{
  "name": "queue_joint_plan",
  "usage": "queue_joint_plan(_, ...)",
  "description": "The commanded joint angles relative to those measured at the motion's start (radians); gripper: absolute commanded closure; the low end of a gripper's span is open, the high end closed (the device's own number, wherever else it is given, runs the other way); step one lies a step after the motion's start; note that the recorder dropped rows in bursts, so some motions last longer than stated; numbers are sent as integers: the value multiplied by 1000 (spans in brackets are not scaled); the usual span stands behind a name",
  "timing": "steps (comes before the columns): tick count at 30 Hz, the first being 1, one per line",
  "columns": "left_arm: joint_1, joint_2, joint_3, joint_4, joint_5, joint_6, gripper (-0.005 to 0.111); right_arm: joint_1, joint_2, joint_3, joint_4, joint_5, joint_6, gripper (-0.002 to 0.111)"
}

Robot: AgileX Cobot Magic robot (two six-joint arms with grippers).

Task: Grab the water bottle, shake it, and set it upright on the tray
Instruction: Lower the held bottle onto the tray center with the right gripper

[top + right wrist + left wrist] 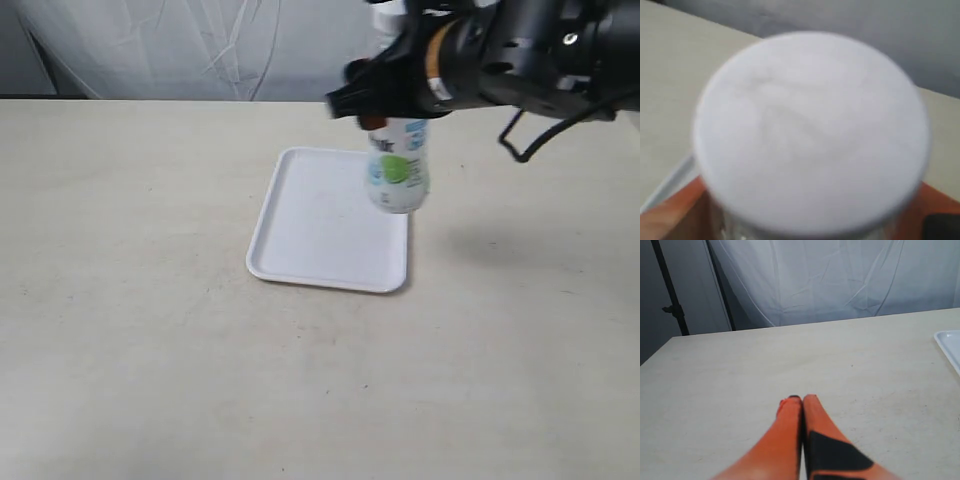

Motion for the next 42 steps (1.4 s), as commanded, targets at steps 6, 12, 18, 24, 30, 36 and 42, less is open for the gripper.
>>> queue_joint_plan(6,-1,-4,2,0,0,3,107,101,1,-2,27,-689,131,109)
queue_joint_plan(12,-1,-4,2,0,0,3,107,98,39,-2,17,-438,104,109)
queue_joint_plan(18,-1,-4,2,0,0,3,107,-21,20,-2,-29,-111,91,109)
queue_joint_plan(24,-1,-4,2,0,0,3,107,-8,-7,-2,33,-487,127,109)
queue_joint_plan(30,-1,-4,2,0,0,3,107,79,62,-2,49,-904,128,109)
queue_joint_plan(36,-1,-4,2,0,0,3,107,55,66,-2,42,-508,70,109)
queue_joint_plan(42,-1,-4,2,0,0,3,107,-9,21,-2,-28,-144,44,109)
